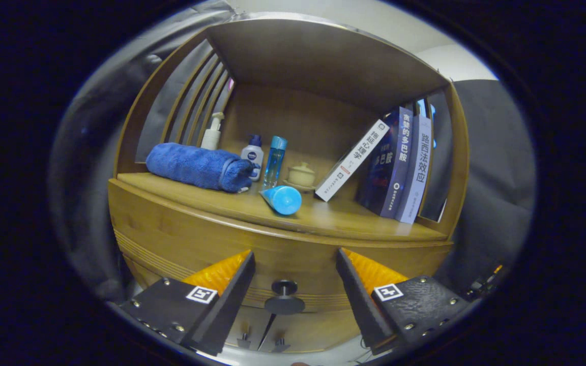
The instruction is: Pull open the drawer, take out the items inside it, and place them on the countertop above the cabinet.
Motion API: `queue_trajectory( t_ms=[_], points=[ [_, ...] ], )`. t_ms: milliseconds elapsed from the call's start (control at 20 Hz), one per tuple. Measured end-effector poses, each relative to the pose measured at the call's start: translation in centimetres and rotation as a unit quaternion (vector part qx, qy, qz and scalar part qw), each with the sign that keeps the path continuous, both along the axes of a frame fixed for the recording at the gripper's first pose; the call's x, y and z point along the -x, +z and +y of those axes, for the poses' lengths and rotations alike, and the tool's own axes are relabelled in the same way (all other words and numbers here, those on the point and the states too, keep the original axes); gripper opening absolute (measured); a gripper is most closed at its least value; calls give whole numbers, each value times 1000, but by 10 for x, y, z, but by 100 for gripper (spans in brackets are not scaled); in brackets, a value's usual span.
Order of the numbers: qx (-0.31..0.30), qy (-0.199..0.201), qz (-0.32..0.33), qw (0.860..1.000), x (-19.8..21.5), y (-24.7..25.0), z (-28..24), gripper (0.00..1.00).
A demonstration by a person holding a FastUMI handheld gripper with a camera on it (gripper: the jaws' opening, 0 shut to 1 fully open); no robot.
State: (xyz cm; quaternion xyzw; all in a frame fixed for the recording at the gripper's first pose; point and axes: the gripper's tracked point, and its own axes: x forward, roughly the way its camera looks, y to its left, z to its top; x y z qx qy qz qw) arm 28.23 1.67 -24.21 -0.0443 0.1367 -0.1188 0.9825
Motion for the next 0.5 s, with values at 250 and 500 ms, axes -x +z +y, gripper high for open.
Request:
queue_trajectory(
  t_ms=[250, 500],
  points=[
    [-10, 6, -22, 1000, 16, 31, -1, 97],
    [-31, 28, -60, 997, 47, 95, 3, 97]
  ],
)
